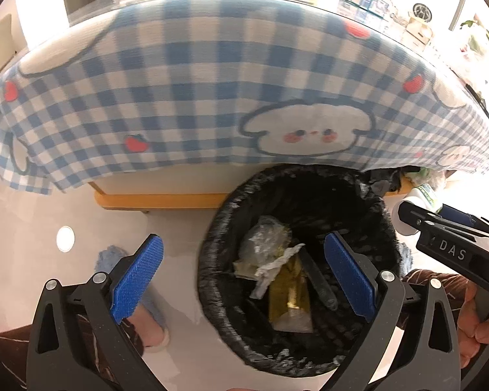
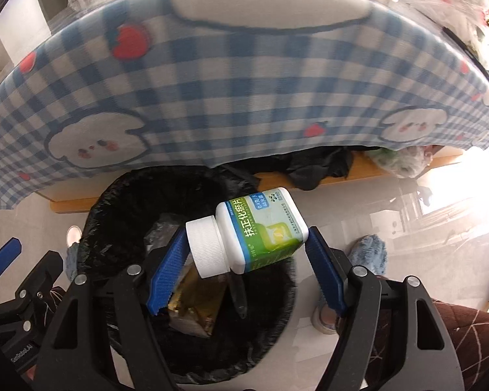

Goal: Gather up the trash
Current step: 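Open the left tool to drop the bag while the right tool releases the bottle, then raise both tools back over the table toward the remaining trash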

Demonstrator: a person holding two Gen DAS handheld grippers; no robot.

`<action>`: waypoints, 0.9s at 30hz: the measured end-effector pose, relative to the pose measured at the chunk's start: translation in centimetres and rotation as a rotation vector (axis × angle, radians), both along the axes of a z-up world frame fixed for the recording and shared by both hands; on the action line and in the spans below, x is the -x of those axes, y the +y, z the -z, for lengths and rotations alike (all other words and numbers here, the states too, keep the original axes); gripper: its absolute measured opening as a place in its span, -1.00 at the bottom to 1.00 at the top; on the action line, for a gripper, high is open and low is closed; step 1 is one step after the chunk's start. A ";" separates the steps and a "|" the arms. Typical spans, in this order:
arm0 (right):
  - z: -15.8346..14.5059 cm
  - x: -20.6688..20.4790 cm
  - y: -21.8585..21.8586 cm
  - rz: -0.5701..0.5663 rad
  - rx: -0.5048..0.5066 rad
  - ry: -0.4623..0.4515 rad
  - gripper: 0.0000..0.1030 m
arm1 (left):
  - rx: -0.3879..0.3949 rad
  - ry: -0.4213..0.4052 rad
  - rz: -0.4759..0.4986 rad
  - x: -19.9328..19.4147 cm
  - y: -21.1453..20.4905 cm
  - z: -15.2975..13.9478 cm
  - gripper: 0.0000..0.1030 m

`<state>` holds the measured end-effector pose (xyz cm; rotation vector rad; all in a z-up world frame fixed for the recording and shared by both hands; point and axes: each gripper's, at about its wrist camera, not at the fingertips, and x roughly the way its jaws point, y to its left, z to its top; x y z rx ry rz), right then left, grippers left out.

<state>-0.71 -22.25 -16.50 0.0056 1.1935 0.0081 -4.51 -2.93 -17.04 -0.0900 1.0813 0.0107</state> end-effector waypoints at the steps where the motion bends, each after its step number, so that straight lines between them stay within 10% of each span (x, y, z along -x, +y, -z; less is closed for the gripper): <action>1: 0.1 -0.1 0.4 -0.004 -0.001 0.001 0.36 | -0.001 -0.001 -0.007 0.1 0.5 -0.1 0.88; 16: -0.2 -0.3 5.8 -0.093 0.006 -0.021 0.37 | 0.010 0.000 -0.117 0.5 6.1 -1.6 0.88; 27: -2.0 -0.1 5.0 -0.067 0.073 -0.073 0.82 | 0.003 0.000 -0.101 0.2 5.3 -2.4 0.88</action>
